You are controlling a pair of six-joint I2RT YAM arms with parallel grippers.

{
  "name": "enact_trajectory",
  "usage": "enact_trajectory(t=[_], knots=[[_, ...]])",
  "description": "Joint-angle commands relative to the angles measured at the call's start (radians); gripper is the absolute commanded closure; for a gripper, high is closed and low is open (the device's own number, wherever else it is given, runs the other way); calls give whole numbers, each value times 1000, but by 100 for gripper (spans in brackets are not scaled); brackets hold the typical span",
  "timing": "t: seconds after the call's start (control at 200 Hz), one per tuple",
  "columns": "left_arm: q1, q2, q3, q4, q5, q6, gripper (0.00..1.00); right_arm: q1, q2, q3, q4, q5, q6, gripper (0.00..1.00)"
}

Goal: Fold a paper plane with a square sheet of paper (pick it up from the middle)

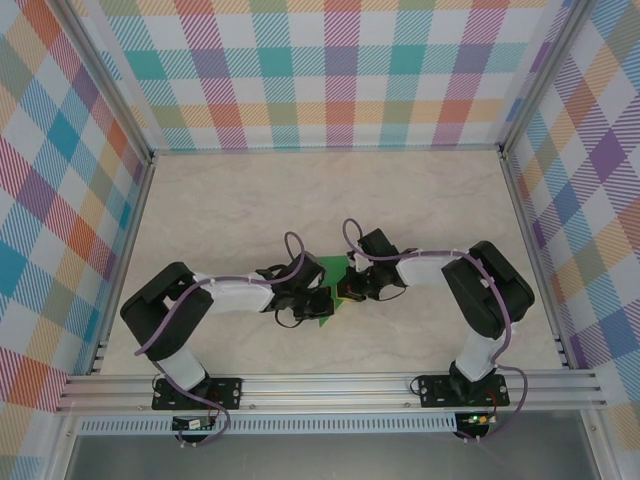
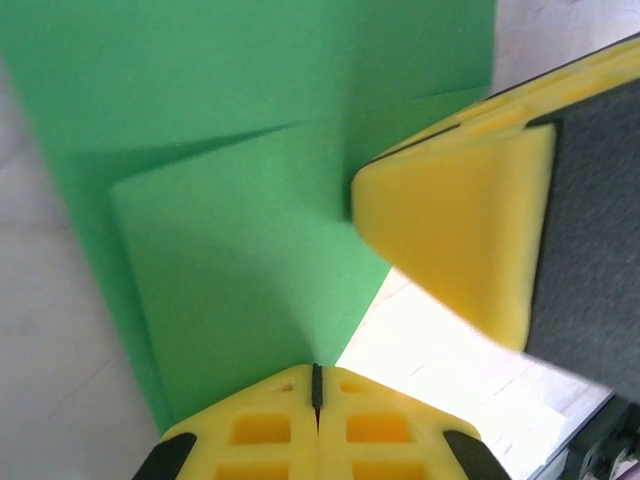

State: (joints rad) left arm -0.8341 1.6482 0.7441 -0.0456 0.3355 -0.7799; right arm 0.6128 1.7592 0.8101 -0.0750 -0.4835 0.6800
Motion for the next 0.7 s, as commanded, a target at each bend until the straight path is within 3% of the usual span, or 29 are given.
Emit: enact_trajectory(t=[0.0, 0.235, 0.44, 0.565, 0.62, 0.695], knots=[[5, -51, -94, -131, 13, 31, 100, -6, 37, 9, -63, 78, -7, 100], [4, -172, -154, -210, 25, 84, 100, -7, 34, 11, -79, 85, -13, 100], [26, -250, -41, -207, -4, 74, 100, -7, -12, 40, -97, 53, -1, 100], [35, -242, 38, -145, -45, 43, 85, -7, -74, 79, -118, 54, 29, 100], [39, -223, 58, -103, -54, 20, 78, -9, -98, 95, -130, 69, 48, 93], [43, -181, 78, -51, -52, 0, 77, -18, -133, 101, -135, 101, 83, 81]])
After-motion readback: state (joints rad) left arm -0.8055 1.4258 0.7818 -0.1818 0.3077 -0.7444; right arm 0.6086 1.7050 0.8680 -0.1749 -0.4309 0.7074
